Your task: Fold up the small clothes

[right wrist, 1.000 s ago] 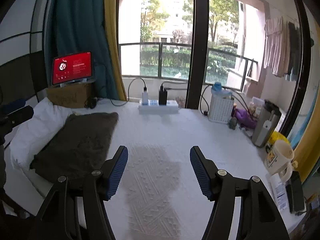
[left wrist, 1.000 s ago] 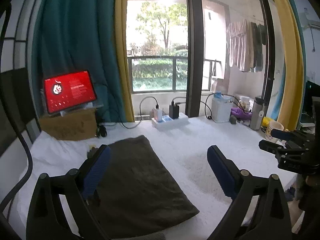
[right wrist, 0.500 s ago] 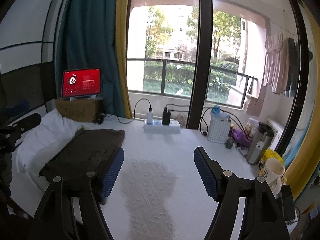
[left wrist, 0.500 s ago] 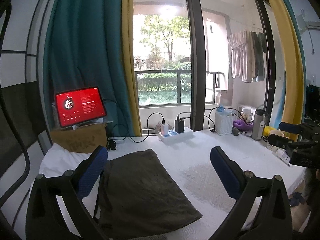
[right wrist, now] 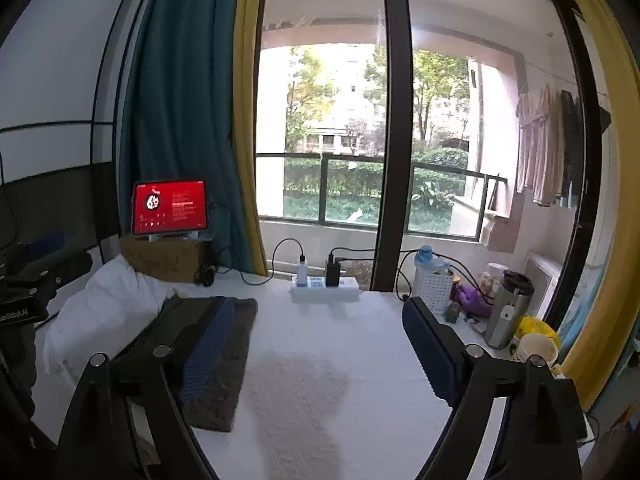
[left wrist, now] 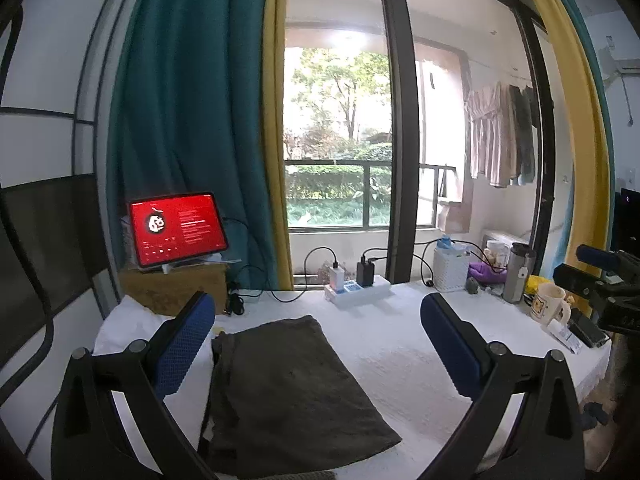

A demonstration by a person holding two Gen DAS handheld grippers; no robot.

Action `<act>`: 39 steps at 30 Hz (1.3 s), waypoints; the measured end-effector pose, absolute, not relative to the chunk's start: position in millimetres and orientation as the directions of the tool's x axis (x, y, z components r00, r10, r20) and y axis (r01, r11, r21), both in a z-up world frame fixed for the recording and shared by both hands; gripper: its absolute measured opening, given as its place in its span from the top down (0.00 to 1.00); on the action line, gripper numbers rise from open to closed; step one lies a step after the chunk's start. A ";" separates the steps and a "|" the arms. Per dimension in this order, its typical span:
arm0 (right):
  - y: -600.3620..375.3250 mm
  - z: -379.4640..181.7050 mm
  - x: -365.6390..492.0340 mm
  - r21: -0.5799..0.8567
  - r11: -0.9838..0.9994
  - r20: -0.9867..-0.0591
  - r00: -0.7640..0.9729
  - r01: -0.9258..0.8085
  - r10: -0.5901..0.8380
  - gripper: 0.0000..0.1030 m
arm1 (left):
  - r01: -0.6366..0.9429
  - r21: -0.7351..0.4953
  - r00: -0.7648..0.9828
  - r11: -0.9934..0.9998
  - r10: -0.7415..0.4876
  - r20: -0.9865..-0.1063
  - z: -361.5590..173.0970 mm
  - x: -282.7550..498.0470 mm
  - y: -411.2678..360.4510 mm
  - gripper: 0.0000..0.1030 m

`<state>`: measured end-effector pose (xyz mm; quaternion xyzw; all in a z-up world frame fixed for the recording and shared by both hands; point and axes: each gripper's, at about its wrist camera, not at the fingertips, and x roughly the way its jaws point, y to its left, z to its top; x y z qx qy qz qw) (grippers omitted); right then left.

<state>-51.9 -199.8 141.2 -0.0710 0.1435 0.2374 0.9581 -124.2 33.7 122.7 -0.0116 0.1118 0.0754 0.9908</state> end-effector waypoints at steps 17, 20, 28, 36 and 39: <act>-185.8 135.9 -53.4 -0.106 0.869 -0.332 0.841 -0.484 0.428 0.13 | -0.181 -0.045 0.959 0.982 0.166 -0.231 116.2 -126.9 42.9 0.01; -186.9 137.2 -52.9 -0.105 0.868 -0.333 0.839 -0.486 0.430 0.13 | -0.178 -0.041 0.958 0.983 0.164 -0.234 116.1 -126.5 41.1 0.01; -188.5 136.1 -52.0 -0.101 0.870 -0.336 0.840 -0.482 0.427 0.13 | -0.169 -0.043 0.962 0.985 0.155 -0.224 119.1 -128.5 38.1 0.01; -189.9 135.0 -51.0 -0.097 0.872 -0.338 0.840 -0.480 0.425 0.13 | -0.165 -0.039 0.962 0.985 0.152 -0.226 118.9 -127.9 37.5 0.01; -189.5 134.2 -50.6 -0.098 0.872 -0.342 0.839 -0.480 0.424 0.13 | -0.164 -0.038 0.962 0.986 0.151 -0.226 118.7 -127.8 37.3 0.01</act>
